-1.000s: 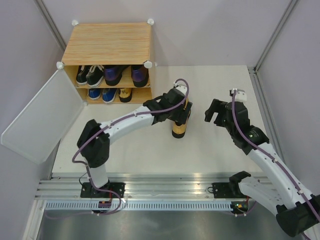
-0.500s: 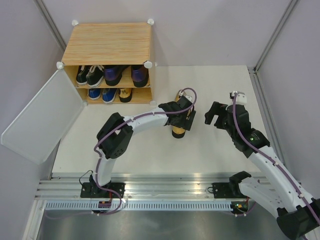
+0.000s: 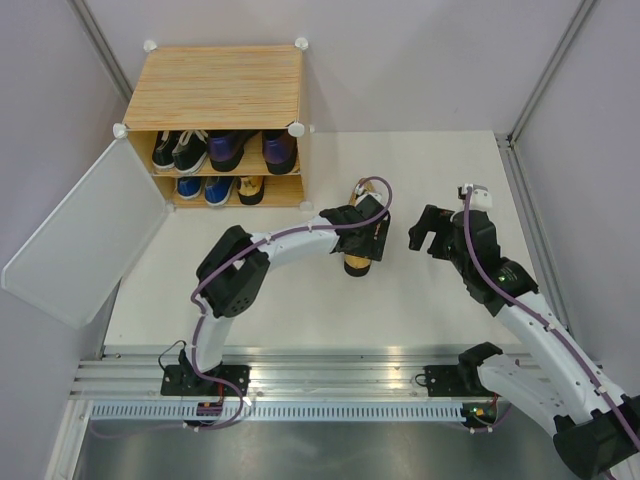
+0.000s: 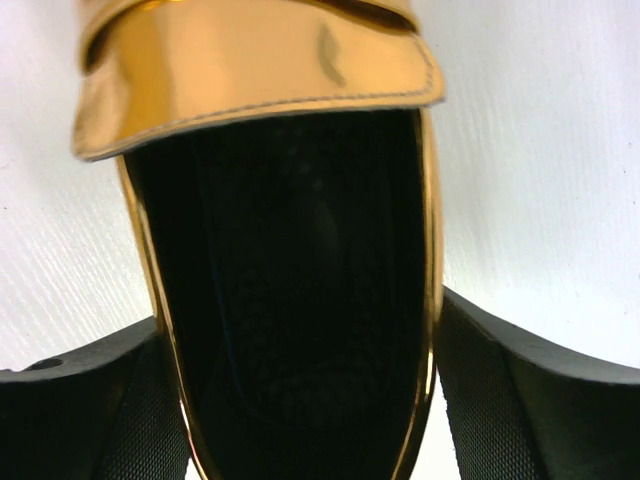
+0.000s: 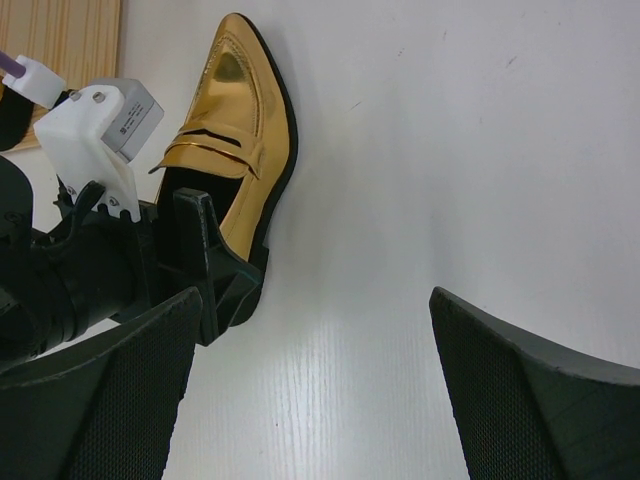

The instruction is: Place and organize the shoes in the shoe cabinet

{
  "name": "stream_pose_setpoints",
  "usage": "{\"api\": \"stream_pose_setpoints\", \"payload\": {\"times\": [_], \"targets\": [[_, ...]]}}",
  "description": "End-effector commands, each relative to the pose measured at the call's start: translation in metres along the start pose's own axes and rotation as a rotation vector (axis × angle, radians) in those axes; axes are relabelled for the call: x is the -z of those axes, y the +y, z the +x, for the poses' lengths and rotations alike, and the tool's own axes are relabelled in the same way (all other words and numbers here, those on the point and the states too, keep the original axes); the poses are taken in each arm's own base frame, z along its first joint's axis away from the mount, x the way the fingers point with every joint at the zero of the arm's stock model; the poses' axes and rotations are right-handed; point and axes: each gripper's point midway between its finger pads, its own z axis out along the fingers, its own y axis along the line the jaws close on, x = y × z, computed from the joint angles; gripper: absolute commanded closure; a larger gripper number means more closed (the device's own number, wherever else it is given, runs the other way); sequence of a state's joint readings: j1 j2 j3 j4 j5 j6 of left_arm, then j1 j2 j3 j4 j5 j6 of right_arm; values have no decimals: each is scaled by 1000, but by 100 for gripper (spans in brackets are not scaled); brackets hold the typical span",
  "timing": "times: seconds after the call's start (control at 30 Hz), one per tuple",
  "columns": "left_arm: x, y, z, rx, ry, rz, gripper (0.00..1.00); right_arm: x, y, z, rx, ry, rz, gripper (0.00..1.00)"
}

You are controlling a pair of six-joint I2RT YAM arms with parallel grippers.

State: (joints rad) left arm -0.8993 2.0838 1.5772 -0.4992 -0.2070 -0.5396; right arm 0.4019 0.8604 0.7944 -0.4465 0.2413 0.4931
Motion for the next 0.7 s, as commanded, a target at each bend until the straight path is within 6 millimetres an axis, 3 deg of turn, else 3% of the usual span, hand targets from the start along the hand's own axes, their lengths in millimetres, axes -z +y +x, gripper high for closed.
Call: {"api": "stream_pose_setpoints", "payload": {"times": [0.0,0.07,0.17,0.3,0.37,0.4,0.43,0.5,0.53,0.6,0.63,0.67], "targets": [[-45,18,39,28,68,-81,17,2,3,-9,-6,-39,-18,2],[-48,22,44,26,79,-92,18,3,3,-9,-8,-41,-18,2],[-50,31,51,11,97,-115,28,3,3,-11,-10,-47,-19,2],[-39,48,50,1,87,-146,61,3,3,-11,-9,-48,-16,2],[-35,60,59,-10,105,-162,75,3,2,-11,-10,-49,-15,2],[-32,66,58,-4,105,-170,88,4,3,-11,-10,-49,-15,2],[-26,73,64,-5,112,-174,93,4,2,-11,-10,-51,-14,2],[-17,80,65,0,100,-181,98,4,3,-12,-10,-53,-17,2],[-14,89,77,-6,115,-198,98,4,3,-12,-10,-51,-18,2],[5,91,71,7,70,-182,98,6,3,-13,-12,-56,-22,2],[9,99,83,14,72,-190,98,6,3,-12,-12,-56,-22,2],[23,98,75,28,31,-169,98,7,4,-14,-13,-60,-27,2]]}}
